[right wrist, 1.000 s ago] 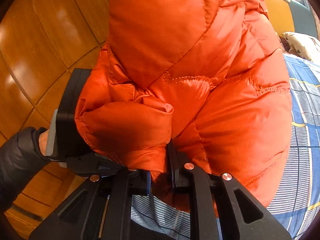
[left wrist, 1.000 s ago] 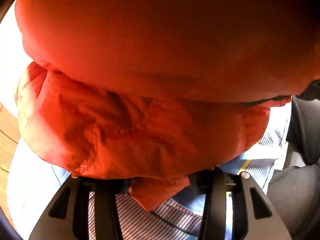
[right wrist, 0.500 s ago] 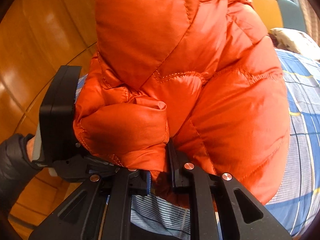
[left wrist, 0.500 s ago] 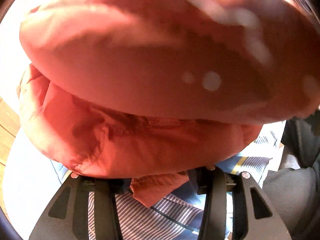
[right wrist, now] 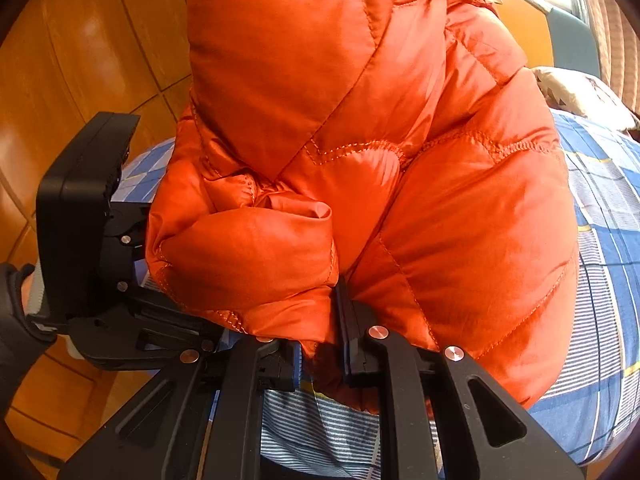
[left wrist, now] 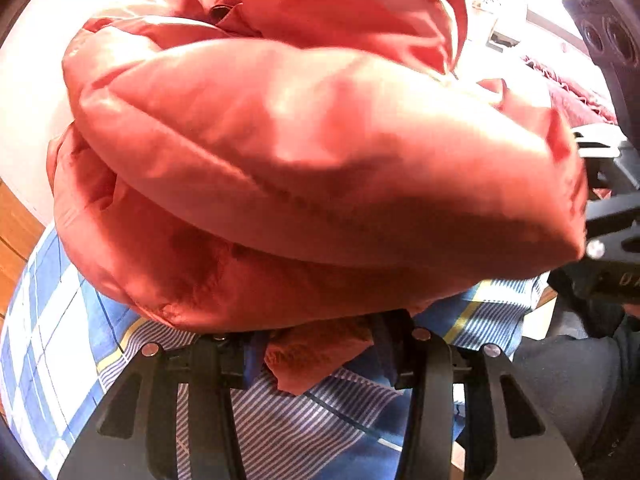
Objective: Fold large clothes
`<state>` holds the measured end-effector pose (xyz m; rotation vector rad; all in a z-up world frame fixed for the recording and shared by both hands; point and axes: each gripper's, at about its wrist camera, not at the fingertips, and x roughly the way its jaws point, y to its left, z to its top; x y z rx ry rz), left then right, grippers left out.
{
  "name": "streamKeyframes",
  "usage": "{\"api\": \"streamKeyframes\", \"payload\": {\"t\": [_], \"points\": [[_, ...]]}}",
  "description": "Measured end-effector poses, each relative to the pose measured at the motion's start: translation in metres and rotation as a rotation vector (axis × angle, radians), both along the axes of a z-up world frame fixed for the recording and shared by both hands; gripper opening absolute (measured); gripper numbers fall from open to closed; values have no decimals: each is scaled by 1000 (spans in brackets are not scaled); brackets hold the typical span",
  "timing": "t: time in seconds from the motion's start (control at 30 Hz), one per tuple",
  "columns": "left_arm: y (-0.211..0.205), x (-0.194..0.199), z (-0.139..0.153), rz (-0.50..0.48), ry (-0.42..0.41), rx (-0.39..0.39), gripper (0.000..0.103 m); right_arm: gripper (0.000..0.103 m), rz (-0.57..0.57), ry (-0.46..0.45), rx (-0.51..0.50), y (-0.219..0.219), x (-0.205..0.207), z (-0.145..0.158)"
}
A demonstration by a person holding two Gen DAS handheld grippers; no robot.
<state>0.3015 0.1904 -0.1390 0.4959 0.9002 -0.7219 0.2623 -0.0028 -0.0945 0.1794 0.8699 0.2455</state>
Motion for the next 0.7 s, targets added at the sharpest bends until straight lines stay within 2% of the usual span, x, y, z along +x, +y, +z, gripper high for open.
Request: {"api": "streamKeyframes", "payload": {"t": [0.17, 0.33, 0.57, 0.67, 0.7], "points": [[15, -4, 5, 11, 22, -29, 44, 14, 12, -6, -30, 6, 1, -6], [41, -6, 17, 33, 82, -109, 43, 14, 5, -9, -13, 8, 2, -15], [71, -5, 46, -14, 209, -301, 43, 14, 14, -49, -30, 9, -7, -17], [75, -4, 59, -35, 248, -396, 48, 15, 32, -76, -57, 13, -15, -17], [75, -2, 62, -34, 255, -415, 54, 15, 34, -83, -59, 13, -16, -16]]}}
